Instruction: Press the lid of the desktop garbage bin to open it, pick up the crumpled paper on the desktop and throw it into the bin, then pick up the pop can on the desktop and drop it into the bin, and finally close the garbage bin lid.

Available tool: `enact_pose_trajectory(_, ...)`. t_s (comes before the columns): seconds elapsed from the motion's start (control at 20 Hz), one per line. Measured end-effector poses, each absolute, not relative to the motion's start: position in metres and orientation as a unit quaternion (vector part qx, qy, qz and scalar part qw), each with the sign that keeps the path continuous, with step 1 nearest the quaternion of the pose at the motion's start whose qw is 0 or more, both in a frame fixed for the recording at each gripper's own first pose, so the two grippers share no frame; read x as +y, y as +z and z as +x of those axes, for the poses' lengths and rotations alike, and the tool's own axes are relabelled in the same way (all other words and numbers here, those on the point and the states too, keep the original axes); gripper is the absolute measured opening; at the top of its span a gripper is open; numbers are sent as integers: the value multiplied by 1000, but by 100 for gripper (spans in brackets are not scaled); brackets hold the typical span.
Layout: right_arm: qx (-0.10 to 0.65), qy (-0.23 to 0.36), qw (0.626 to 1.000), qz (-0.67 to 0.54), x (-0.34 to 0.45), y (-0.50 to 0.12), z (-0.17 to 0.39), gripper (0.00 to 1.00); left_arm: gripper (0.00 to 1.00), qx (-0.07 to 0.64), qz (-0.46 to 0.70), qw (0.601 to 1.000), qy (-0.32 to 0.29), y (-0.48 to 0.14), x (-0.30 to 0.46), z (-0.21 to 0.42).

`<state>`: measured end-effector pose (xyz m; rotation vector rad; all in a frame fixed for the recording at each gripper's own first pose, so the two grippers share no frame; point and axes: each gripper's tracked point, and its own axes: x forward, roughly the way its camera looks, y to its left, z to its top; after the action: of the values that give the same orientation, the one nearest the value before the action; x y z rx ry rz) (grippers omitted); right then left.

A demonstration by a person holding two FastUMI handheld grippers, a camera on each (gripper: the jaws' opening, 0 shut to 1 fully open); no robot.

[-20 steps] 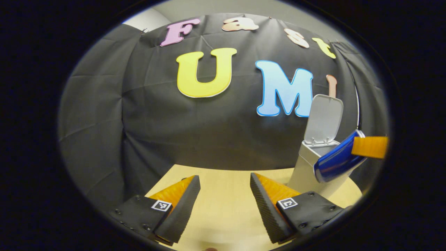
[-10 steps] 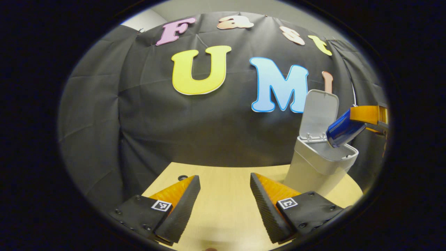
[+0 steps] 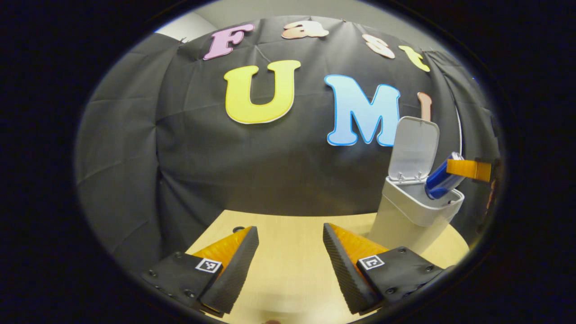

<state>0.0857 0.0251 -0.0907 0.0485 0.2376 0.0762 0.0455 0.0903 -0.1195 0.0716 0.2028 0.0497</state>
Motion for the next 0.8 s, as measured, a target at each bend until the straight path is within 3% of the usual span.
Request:
enact_pose_trajectory(0.15, 143, 19, 989, 21, 7, -111, 95, 84, 98, 103, 35, 994, 30, -121, 92, 46)
enact_pose_trajectory(0.35, 167, 2, 986, 21, -10, -131, 103, 84, 95, 106, 34, 993, 35, -124, 95, 48)
enact_pose_trajectory(0.8, 181, 2, 983, 19, -12, -143, 106, 85, 95, 107, 36, 993, 33, -124, 89, 52)
